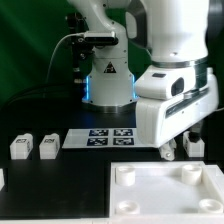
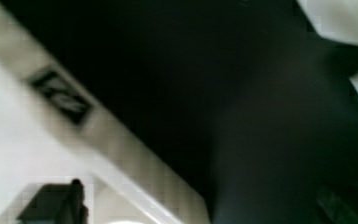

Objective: Assemble one leg

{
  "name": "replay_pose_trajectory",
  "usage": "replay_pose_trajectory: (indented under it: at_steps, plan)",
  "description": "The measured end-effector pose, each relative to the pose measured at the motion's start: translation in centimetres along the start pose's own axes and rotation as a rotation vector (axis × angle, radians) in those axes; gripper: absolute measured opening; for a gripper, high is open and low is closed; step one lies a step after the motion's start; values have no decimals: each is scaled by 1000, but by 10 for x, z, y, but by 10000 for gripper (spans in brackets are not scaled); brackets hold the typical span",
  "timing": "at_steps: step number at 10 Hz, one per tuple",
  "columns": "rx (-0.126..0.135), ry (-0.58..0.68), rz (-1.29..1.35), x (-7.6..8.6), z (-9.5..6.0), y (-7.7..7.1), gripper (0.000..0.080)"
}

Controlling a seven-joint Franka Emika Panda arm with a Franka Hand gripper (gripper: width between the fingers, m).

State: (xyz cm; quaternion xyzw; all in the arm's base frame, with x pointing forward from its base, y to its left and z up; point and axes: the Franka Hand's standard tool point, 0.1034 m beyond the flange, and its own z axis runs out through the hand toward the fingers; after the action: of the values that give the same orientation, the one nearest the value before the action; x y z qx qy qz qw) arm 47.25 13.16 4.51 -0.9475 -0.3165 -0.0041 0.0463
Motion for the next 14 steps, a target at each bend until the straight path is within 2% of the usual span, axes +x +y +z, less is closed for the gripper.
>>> replay_pose_trajectory:
  at_steps: [2,5,6,7,8,9,10,11,12,13,14]
  plan:
    - [-1,12,164,5,-3,-14,649]
    - [12,31,312,4,0,-15,649]
    - [28,-17,337,1,2,-19,649]
    - [49,-80,420,-2,3,-28,649]
    - [72,-231,469,-6,-3,-41,649]
    - [109,-361,481,-1,-8,-45,649]
    - [139,-454,478,2,-7,-46,649]
    - [156,-497,471,2,-1,-47,649]
    - [181,-588,463,-8,2,-52,649]
    - [218,-706,453,-10,-1,-54,649]
    - [241,-751,449,-3,3,-52,649]
